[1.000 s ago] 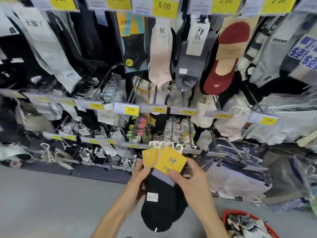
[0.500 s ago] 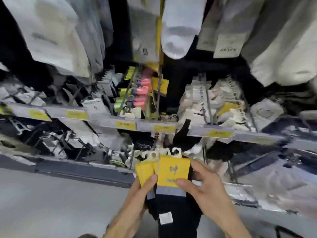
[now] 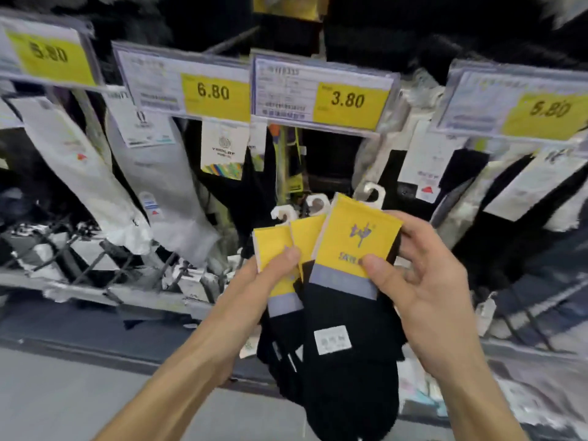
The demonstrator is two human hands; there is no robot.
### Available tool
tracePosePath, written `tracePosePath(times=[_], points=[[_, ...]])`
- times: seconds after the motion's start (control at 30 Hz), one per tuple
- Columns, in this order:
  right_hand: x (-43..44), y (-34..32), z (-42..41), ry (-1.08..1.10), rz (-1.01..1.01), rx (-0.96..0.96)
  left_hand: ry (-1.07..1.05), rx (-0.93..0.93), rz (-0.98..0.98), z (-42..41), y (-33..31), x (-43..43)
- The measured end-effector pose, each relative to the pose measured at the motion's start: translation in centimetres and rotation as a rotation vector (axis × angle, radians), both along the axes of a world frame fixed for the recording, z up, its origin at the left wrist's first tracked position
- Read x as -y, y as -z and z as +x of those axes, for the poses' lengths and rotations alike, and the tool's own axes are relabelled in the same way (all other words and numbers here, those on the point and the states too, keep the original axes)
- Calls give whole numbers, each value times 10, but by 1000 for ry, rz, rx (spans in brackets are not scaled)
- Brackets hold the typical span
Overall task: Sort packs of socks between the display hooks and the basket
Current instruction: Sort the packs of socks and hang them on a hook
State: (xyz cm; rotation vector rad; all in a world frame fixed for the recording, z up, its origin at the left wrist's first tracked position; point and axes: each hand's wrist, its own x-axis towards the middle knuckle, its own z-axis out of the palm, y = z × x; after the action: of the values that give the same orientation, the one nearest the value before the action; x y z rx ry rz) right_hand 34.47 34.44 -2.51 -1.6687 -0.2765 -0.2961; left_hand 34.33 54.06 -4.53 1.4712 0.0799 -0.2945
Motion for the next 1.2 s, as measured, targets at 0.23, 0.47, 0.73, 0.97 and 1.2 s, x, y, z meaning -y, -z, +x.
tracePosePath(times=[0.23, 0.47, 0.73, 0.97, 1.2], points=[[14, -16, 1, -331, -54, -214, 12, 62, -87, -4, -3, -2], [8, -28, 25, -291, 367, -258, -34, 57, -224, 0, -13, -14], [-12, -53, 96, 166, -140, -20, -232, 60, -248, 10, -22, -29], [-33, -74, 136, 146, -243, 112, -251, 25, -250, 12, -22, -29], [-39, -65, 156, 90, -260, 119, -204, 46, -226, 7, -19, -21]])
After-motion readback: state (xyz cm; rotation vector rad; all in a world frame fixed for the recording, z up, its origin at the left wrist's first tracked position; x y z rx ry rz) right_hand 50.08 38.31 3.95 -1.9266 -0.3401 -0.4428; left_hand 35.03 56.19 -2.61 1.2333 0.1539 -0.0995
